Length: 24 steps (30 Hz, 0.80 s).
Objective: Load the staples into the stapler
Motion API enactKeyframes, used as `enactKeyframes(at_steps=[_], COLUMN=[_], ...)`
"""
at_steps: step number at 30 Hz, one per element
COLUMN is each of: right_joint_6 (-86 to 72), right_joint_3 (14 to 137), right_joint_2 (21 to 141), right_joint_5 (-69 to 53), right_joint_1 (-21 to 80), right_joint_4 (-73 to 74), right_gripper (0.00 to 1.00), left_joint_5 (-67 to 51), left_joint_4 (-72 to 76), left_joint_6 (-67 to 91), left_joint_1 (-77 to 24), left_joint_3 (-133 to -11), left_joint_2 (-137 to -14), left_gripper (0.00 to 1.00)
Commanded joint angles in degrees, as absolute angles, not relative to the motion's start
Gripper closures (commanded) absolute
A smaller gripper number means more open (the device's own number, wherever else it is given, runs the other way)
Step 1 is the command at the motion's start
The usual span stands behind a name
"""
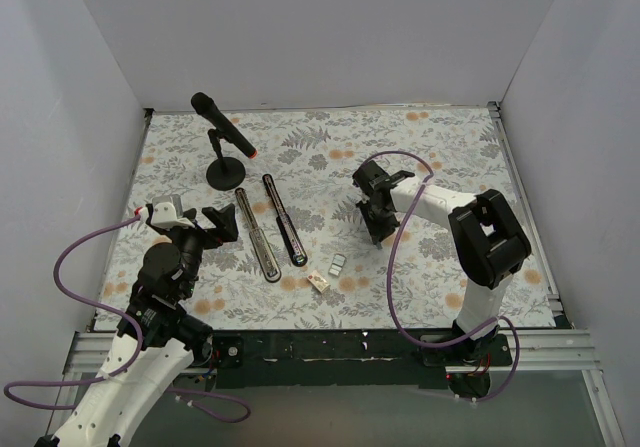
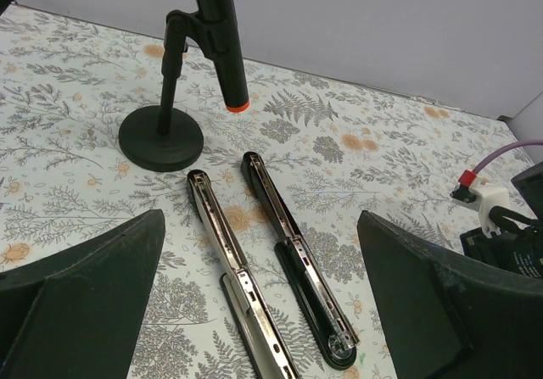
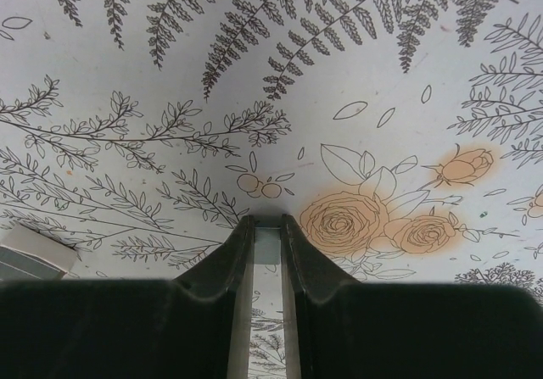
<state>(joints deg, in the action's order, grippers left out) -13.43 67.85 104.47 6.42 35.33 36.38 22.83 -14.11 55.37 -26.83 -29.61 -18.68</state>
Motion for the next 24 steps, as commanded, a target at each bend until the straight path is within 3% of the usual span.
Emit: enactKeyframes(at_steps=[1,12,24], right_joint_6=[-14.15,-17.75,-21.71], right_joint_3=[69.7,74.35,79.36], right_joint_2=[104.15,99.58,101.68], right_joint_5=[7.38,11.42,18.9], right_joint_1=[35.42,43.31,55.98], right_joint_4=[37.71,34.02,19.88], right_gripper=[0.81,0.83,0.83], left_joint_5=[22.15,22.24,22.93], left_joint_4=[-13.54,-13.54,-13.36], left_joint_6=[55.37,55.55,55.72], left_joint_1=[-26.54,-26.46,-26.02], left_joint_3=[-29.18,-29.35,-29.27], left_joint_2=[-18.37,-18.46,-17.31], left_gripper=[0.02,0.02,0.02])
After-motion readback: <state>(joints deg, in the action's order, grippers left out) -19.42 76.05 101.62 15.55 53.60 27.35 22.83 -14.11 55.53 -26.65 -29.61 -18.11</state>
